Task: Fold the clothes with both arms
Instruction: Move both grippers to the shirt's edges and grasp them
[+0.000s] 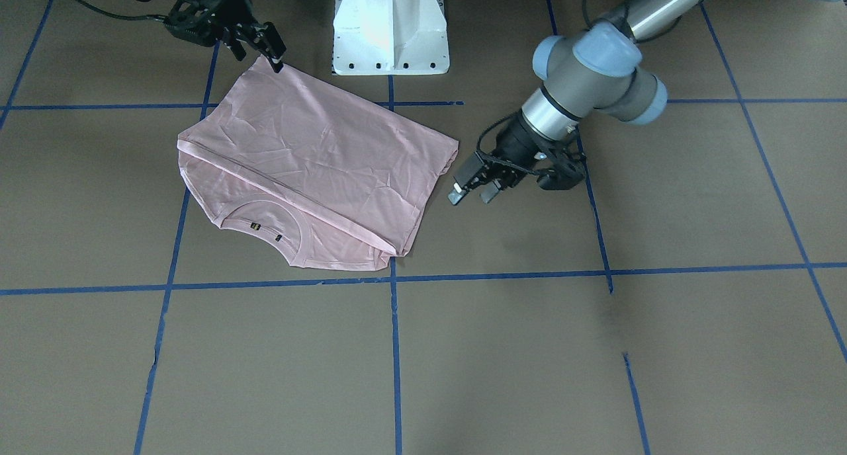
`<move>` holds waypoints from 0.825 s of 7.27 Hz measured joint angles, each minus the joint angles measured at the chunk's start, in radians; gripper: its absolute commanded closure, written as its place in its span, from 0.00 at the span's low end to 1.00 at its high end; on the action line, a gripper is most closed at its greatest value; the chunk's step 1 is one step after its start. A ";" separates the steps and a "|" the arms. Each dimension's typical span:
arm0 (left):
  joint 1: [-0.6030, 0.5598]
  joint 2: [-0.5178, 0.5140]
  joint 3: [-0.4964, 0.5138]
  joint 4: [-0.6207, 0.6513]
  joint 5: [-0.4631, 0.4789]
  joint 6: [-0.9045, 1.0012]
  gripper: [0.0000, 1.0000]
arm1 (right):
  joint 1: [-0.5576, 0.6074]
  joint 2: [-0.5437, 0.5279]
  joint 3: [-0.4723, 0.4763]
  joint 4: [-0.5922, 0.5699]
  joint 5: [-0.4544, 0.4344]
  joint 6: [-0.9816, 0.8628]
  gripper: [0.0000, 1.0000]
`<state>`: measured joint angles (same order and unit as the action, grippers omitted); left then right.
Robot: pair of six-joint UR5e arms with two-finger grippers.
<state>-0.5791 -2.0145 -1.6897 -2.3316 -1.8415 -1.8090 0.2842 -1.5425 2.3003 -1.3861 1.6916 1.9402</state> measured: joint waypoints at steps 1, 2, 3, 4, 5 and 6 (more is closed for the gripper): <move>0.077 0.021 -0.086 0.146 0.055 -0.034 0.13 | 0.072 0.045 -0.016 0.001 -0.003 -0.007 0.00; 0.145 0.035 -0.127 0.252 0.106 -0.049 0.13 | 0.121 0.066 -0.028 0.003 -0.002 -0.031 0.00; 0.185 0.045 -0.130 0.303 0.134 -0.054 0.14 | 0.148 0.078 -0.035 0.006 -0.002 -0.059 0.00; 0.208 0.046 -0.120 0.335 0.145 -0.057 0.17 | 0.160 0.099 -0.046 0.007 -0.005 -0.073 0.00; 0.227 0.042 -0.111 0.360 0.149 -0.057 0.27 | 0.167 0.123 -0.062 0.005 -0.007 -0.078 0.00; 0.240 0.037 -0.106 0.374 0.149 -0.058 0.36 | 0.171 0.136 -0.073 0.003 -0.009 -0.080 0.00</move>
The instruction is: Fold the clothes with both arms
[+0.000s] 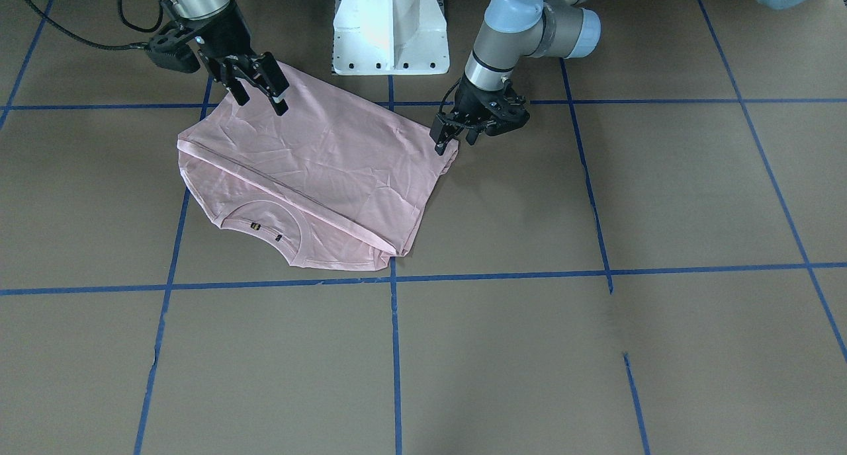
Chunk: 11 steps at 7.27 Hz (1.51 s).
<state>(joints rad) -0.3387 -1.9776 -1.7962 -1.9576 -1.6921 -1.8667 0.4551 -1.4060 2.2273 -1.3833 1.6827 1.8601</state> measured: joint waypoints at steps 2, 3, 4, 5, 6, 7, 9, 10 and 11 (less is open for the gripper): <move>0.009 -0.002 0.002 0.007 0.001 0.000 0.70 | 0.003 0.008 -0.011 -0.002 -0.001 -0.001 0.00; 0.010 -0.002 0.003 0.008 0.001 -0.001 0.86 | 0.003 0.011 -0.018 -0.002 -0.002 -0.001 0.00; 0.010 -0.001 0.002 0.008 0.002 -0.008 1.00 | 0.004 0.013 -0.026 -0.002 -0.002 -0.001 0.00; 0.010 0.002 0.001 0.009 0.002 -0.024 1.00 | 0.005 0.014 -0.032 -0.002 -0.003 -0.001 0.00; 0.010 0.005 -0.002 0.009 0.002 -0.034 1.00 | 0.005 0.015 -0.038 -0.001 -0.003 -0.001 0.00; 0.009 0.007 -0.011 0.017 0.002 -0.039 1.00 | 0.004 0.017 -0.041 0.001 -0.003 0.000 0.00; -0.023 0.008 -0.044 0.080 0.004 -0.004 1.00 | 0.004 0.017 -0.044 0.002 -0.005 0.000 0.00; -0.058 0.007 -0.045 0.096 0.005 0.055 1.00 | 0.006 0.016 -0.045 0.003 -0.005 -0.001 0.00; -0.107 -0.003 -0.031 0.098 0.004 0.113 1.00 | 0.006 0.017 -0.045 0.008 -0.003 0.000 0.00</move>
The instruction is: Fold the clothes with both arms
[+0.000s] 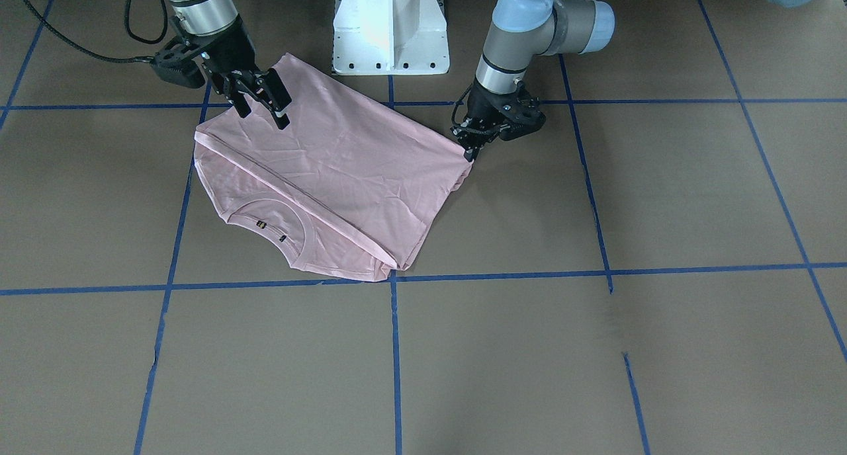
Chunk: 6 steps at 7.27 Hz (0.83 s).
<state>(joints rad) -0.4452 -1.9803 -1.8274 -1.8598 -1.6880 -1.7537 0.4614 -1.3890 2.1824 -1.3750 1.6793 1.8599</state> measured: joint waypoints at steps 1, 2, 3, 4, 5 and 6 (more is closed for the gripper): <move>-0.065 -0.033 0.038 -0.008 -0.001 0.060 1.00 | 0.000 0.001 0.000 0.016 0.000 0.003 0.00; -0.144 -0.094 0.127 -0.040 -0.002 0.121 1.00 | 0.001 0.004 0.000 0.045 -0.004 0.008 0.00; -0.216 -0.167 0.266 -0.121 -0.002 0.157 1.00 | 0.003 0.014 0.000 0.067 -0.020 0.015 0.00; -0.274 -0.253 0.433 -0.231 -0.002 0.172 1.00 | 0.006 0.028 -0.001 0.077 -0.042 0.031 0.00; -0.313 -0.334 0.588 -0.327 0.001 0.185 0.44 | 0.009 0.044 -0.001 0.082 -0.059 0.049 0.00; -0.332 -0.382 0.695 -0.399 0.014 0.213 0.36 | 0.011 0.062 -0.002 0.083 -0.067 0.059 0.00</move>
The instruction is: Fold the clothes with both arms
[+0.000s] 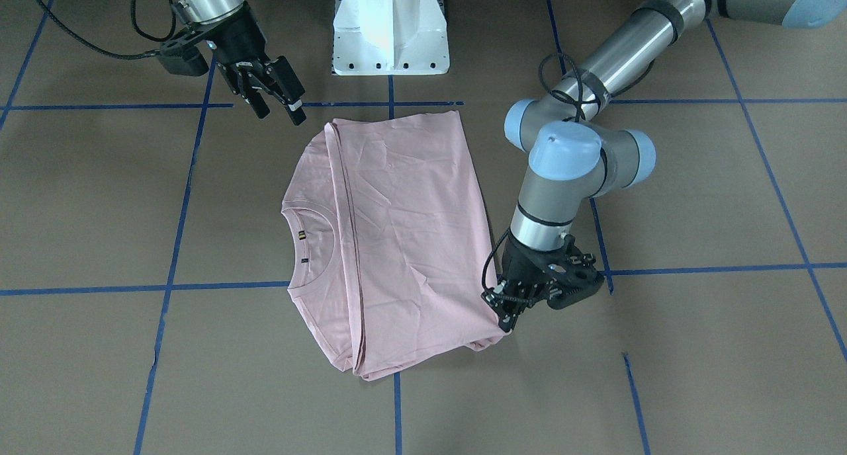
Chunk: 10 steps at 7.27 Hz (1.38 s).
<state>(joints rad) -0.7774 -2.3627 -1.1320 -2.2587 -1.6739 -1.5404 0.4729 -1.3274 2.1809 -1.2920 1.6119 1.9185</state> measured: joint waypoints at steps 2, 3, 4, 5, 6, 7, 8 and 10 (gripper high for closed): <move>-0.013 -0.010 0.039 -0.058 0.018 0.045 0.35 | 0.001 0.010 -0.007 -0.002 -0.027 -0.001 0.00; -0.018 0.032 -0.044 -0.059 0.016 0.050 0.36 | -0.002 0.028 -0.029 -0.007 -0.031 -0.009 0.00; -0.023 0.109 -0.169 -0.056 0.008 0.051 0.36 | -0.007 0.079 -0.080 -0.030 -0.019 -0.024 0.00; -0.029 0.174 -0.270 -0.054 -0.010 0.050 0.37 | -0.014 0.141 -0.145 -0.063 0.003 -0.050 0.00; -0.034 0.210 -0.325 -0.054 -0.026 0.050 0.37 | -0.032 0.178 -0.194 -0.079 0.016 -0.075 0.04; -0.036 0.234 -0.360 -0.054 -0.034 0.050 0.37 | -0.064 0.193 -0.232 -0.085 0.013 -0.085 0.11; -0.037 0.245 -0.379 -0.054 -0.037 0.049 0.37 | -0.108 0.198 -0.258 -0.087 -0.006 -0.085 0.18; -0.037 0.250 -0.390 -0.055 -0.038 0.049 0.37 | -0.196 0.191 -0.277 -0.090 -0.071 -0.036 0.25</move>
<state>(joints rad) -0.8143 -2.1128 -1.5220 -2.3133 -1.7118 -1.4910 0.2766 -1.1368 1.9036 -1.3821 1.5414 1.8820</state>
